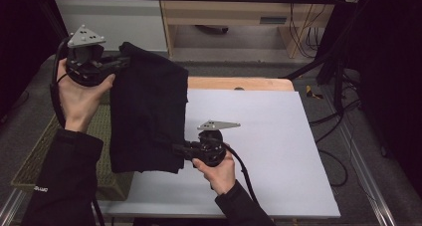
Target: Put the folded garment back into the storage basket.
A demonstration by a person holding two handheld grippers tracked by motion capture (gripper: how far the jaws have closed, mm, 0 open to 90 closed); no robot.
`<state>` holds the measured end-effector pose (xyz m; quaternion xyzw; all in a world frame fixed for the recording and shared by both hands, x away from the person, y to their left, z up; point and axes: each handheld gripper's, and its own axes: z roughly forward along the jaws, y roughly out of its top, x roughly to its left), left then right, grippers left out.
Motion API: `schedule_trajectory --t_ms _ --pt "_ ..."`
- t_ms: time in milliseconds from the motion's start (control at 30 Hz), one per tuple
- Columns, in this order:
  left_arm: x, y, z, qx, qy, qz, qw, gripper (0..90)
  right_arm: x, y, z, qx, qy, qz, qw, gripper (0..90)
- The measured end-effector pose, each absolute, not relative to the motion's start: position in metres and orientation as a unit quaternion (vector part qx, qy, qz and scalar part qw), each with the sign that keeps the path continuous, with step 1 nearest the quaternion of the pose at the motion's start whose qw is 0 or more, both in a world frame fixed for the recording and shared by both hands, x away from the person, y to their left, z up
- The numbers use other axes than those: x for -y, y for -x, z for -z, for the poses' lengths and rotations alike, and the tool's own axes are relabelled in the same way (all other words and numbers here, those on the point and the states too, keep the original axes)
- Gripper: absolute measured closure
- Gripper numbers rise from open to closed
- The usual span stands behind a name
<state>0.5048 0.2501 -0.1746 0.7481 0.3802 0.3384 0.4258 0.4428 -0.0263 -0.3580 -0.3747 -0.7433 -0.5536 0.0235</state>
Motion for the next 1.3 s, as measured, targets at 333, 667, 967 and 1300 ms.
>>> schedule_trajectory --t_ms 333,667,967,1300 --pt "-0.267 -0.504 0.170 -0.387 -0.743 -0.355 0.415 79.0 0.001 -0.445 0.356 0.739 0.368 0.563 0.029 71.7" --pt "-0.284 -0.504 0.166 -0.395 -0.735 -0.369 0.410 79.0 -0.021 -0.450 0.357 0.734 0.361 0.574 0.034 71.7" --pt "-0.300 -0.503 0.161 -0.404 -0.729 -0.384 0.397 79.0 -0.045 -0.454 0.357 0.729 0.357 0.582 0.035 71.6" --pt "-0.324 -0.504 0.162 -0.423 -0.718 -0.398 0.382 79.0 -0.080 -0.457 0.360 0.727 0.351 0.588 0.047 71.5"
